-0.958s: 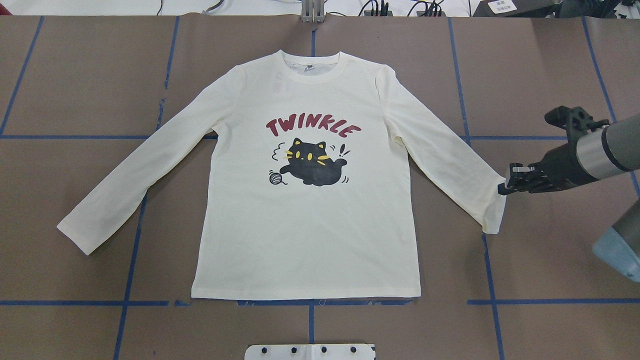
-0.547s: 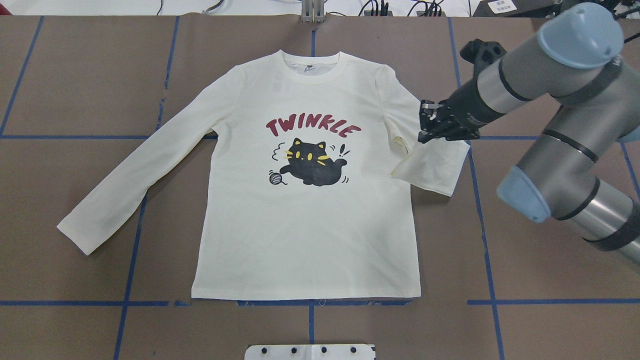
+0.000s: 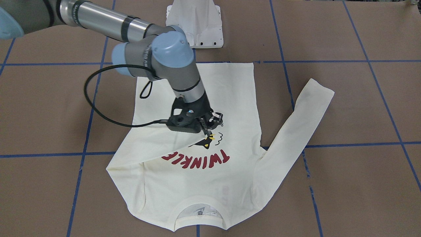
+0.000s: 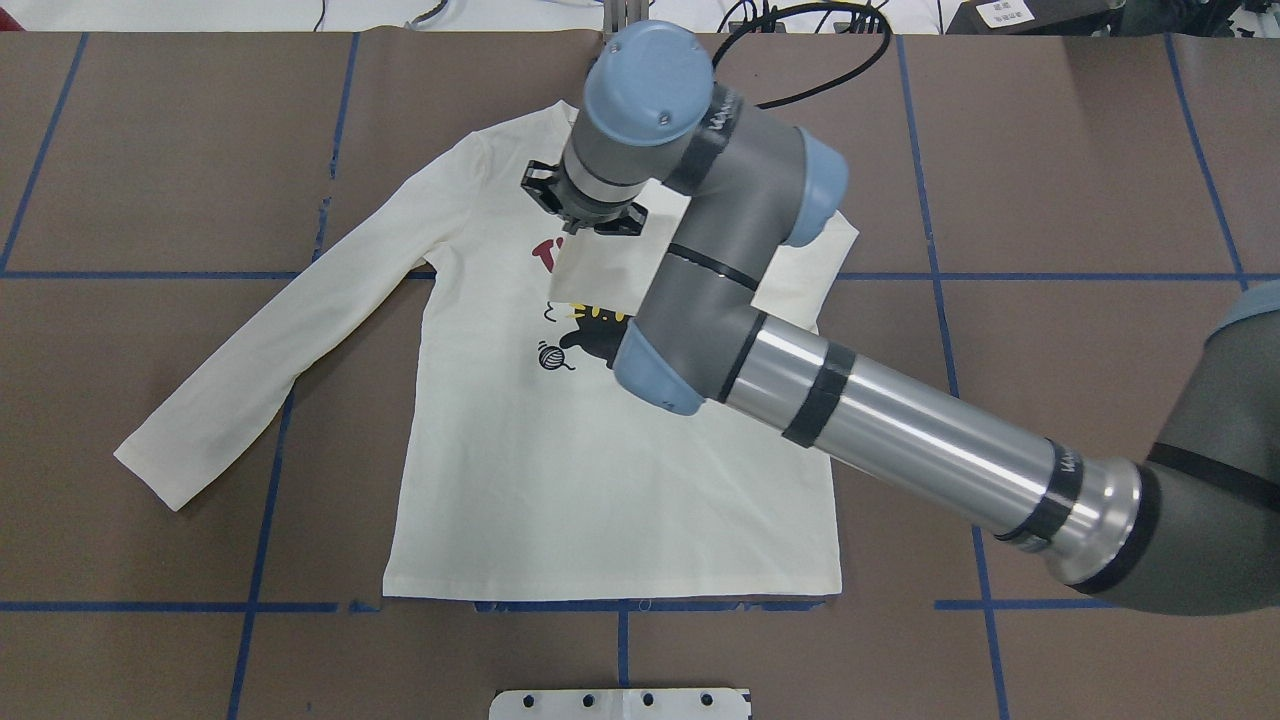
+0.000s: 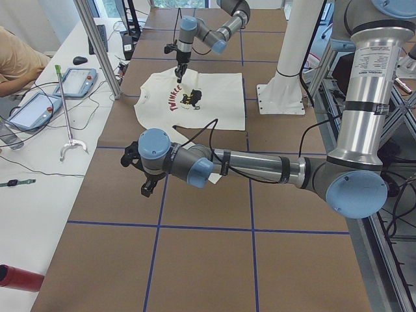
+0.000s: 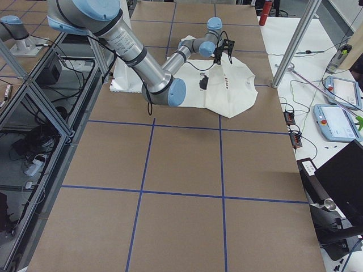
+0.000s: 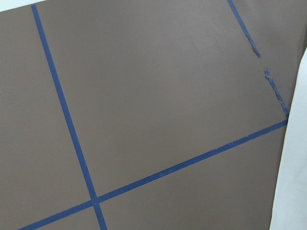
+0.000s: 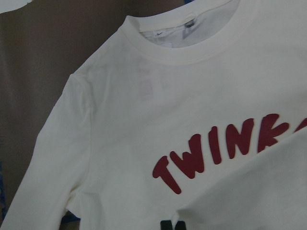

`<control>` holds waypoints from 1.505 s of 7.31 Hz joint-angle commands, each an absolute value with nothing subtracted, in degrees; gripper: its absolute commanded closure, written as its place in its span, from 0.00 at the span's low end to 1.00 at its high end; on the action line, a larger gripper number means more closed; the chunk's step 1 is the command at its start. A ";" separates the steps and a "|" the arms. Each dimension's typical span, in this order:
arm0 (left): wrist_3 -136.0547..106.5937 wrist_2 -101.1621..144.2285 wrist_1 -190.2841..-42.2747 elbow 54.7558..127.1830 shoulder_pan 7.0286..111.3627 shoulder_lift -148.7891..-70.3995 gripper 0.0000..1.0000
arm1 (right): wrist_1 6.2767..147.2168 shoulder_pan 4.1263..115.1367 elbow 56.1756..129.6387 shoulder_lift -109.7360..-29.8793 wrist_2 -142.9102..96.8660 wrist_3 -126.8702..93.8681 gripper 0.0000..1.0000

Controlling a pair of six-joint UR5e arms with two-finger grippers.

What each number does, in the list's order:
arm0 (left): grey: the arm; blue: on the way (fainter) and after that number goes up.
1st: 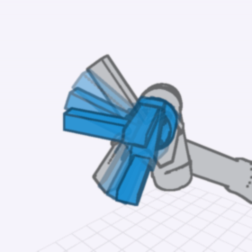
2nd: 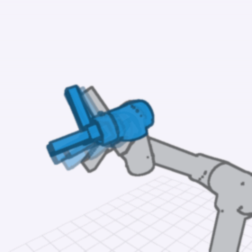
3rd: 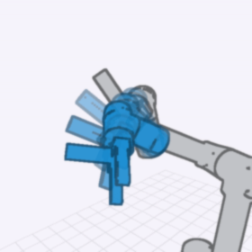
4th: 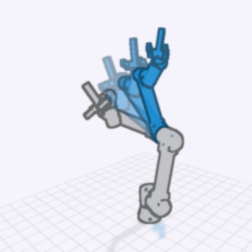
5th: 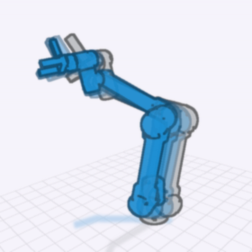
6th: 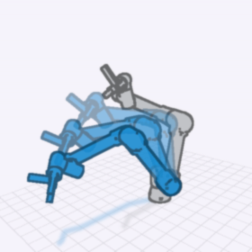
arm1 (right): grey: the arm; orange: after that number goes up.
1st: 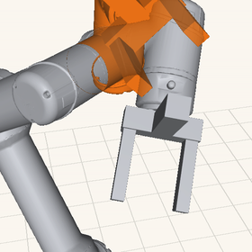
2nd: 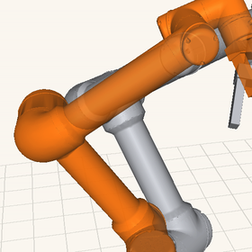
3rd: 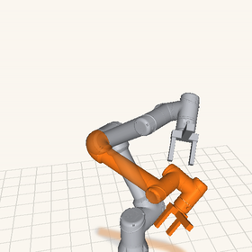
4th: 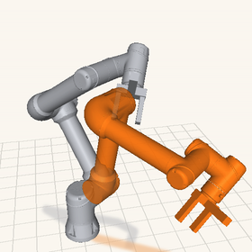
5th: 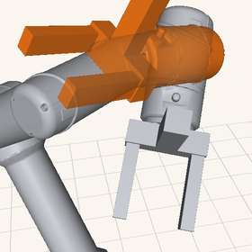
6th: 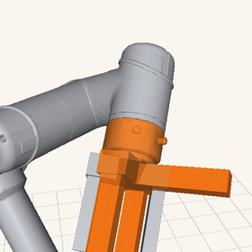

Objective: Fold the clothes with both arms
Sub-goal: 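Carry the grasped sleeve with the right gripper across the shirt front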

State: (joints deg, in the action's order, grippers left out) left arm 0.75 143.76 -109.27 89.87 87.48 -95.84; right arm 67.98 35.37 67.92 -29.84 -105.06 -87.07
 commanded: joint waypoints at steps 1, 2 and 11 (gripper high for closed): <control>0.70 143.79 -110.30 90.00 87.45 -95.80 0.00 | 62.84 30.87 57.51 -19.99 -98.64 -87.37 1.00; 0.70 144.92 -110.30 89.91 87.45 -95.89 0.00 | 62.58 28.41 53.22 -17.08 -96.09 -86.93 1.00; -27.46 147.75 -120.58 83.01 72.62 -102.89 0.00 | 61.15 31.52 62.33 -22.19 -99.43 -90.50 0.00</control>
State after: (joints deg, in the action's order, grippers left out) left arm -19.68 147.94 -119.35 86.55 76.10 -99.85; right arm 59.57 27.78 55.48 -18.04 -93.81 -88.53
